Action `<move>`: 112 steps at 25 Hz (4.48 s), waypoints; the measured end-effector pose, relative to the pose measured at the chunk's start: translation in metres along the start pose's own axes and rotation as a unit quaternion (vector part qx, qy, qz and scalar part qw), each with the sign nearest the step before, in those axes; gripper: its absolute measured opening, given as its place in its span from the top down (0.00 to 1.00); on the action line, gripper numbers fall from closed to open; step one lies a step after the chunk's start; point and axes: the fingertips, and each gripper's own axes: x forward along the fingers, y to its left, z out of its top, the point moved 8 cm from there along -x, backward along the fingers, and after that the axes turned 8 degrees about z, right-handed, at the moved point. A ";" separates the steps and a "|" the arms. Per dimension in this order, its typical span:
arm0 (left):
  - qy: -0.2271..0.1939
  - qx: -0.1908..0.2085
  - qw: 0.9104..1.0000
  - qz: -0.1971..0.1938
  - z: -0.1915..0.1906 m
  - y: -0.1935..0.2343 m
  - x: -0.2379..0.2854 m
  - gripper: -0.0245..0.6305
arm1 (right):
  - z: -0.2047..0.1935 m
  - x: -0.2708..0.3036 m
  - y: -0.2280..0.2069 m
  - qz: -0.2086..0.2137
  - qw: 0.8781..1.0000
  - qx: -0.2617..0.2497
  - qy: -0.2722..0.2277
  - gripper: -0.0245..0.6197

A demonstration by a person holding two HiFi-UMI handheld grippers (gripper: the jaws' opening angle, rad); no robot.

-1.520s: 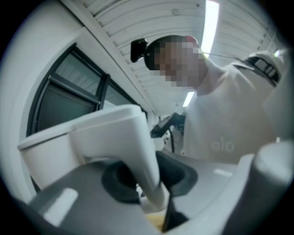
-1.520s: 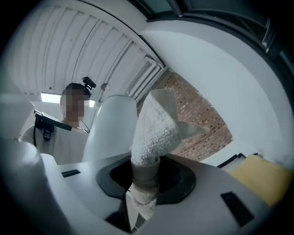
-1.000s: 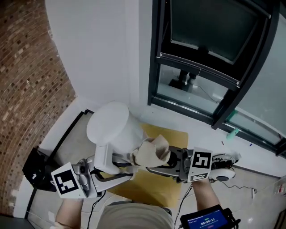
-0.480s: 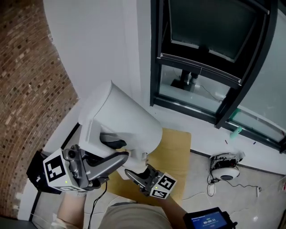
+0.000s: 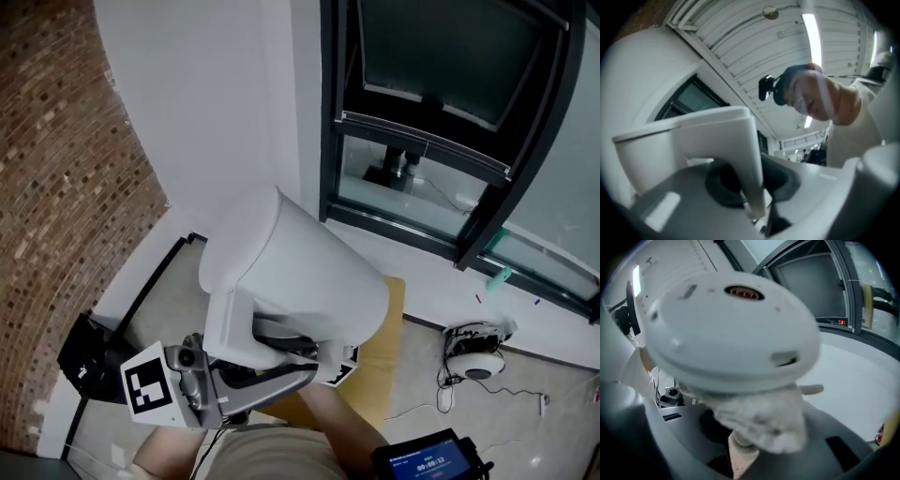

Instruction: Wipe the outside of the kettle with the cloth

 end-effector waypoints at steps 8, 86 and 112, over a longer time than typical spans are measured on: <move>-0.021 -0.020 1.000 0.004 0.005 0.006 -0.012 0.83 | 0.035 -0.040 -0.014 -0.005 1.000 -0.011 -0.003 0.78; 0.235 0.042 0.928 -0.286 -0.130 -0.047 -0.109 0.80 | -0.106 0.031 -0.070 0.246 0.551 0.435 0.668 0.78; 0.201 -0.024 0.939 -0.278 -0.137 -0.044 -0.107 0.81 | -0.088 -0.003 -0.072 0.218 0.737 0.459 0.446 0.78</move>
